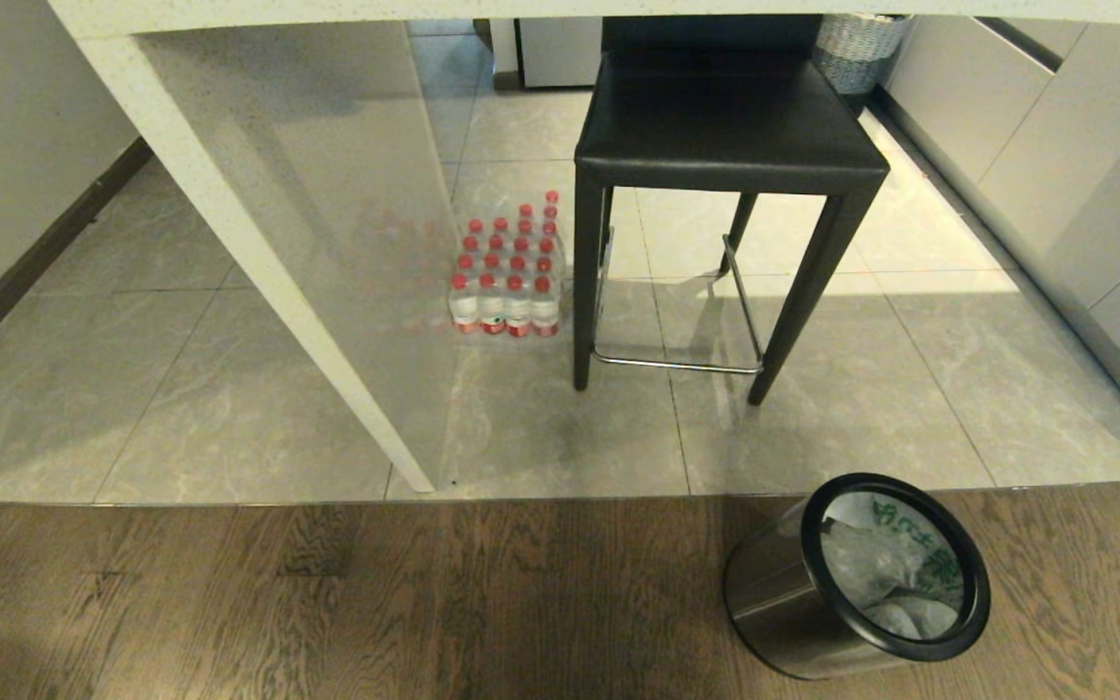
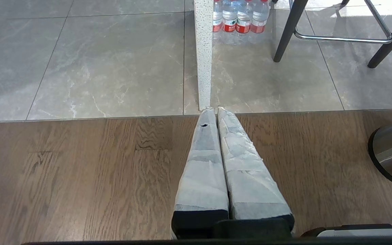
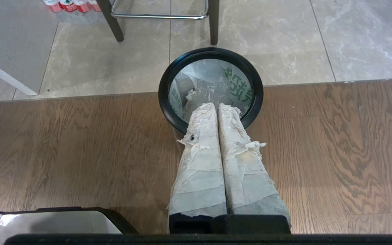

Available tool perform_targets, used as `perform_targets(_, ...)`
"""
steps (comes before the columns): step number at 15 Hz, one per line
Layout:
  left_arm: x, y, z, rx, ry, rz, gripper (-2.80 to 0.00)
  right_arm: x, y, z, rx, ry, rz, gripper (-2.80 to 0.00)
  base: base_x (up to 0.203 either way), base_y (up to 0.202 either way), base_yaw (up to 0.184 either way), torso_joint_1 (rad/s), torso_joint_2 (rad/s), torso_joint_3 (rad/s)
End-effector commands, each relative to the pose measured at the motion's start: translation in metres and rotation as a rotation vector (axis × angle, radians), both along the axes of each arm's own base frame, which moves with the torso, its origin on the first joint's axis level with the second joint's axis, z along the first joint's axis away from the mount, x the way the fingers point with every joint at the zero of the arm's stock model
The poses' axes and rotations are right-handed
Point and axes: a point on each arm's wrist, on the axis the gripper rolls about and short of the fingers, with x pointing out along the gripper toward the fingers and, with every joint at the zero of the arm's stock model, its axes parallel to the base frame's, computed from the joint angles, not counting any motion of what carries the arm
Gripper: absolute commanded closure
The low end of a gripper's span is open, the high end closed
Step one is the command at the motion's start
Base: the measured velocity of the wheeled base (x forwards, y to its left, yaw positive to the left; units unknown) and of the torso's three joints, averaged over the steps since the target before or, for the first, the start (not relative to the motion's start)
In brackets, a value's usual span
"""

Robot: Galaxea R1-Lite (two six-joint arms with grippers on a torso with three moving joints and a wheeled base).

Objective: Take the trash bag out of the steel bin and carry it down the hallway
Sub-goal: Place the outer trash can on the ground

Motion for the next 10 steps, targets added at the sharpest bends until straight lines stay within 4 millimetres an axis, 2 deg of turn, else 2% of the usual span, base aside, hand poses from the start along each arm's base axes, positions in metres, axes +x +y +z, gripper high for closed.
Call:
perform_targets(1, 0.000, 0.000, 0.000, 0.000, -0.001, 0.000, 0.00, 0.000, 0.000, 0.000, -0.005, 0.006, 0.004, 0.00, 0.000, 0.000, 0.000, 0.000, 0.00, 0.000)
perform_targets(7, 0.000, 0.000, 0.000, 0.000, -0.001, 0.000, 0.00, -0.002, 0.000, 0.002, -0.041, 0.052, 0.009, 0.00, 0.000, 0.000, 0.000, 0.000, 0.00, 0.000)
perform_targets(9, 0.000, 0.000, 0.000, 0.000, -0.001, 0.000, 0.00, -0.002, 0.001, 0.033, -0.028, 0.060, 0.045, 0.00, 0.000, 0.000, 0.000, 0.000, 0.00, 0.000)
perform_targets(10, 0.000, 0.000, 0.000, 0.000, -0.001, 0.000, 0.00, 0.003, 0.001, 0.056, -0.007, 0.077, 0.060, 0.00, 0.000, 0.000, 0.000, 0.000, 0.00, 0.000)
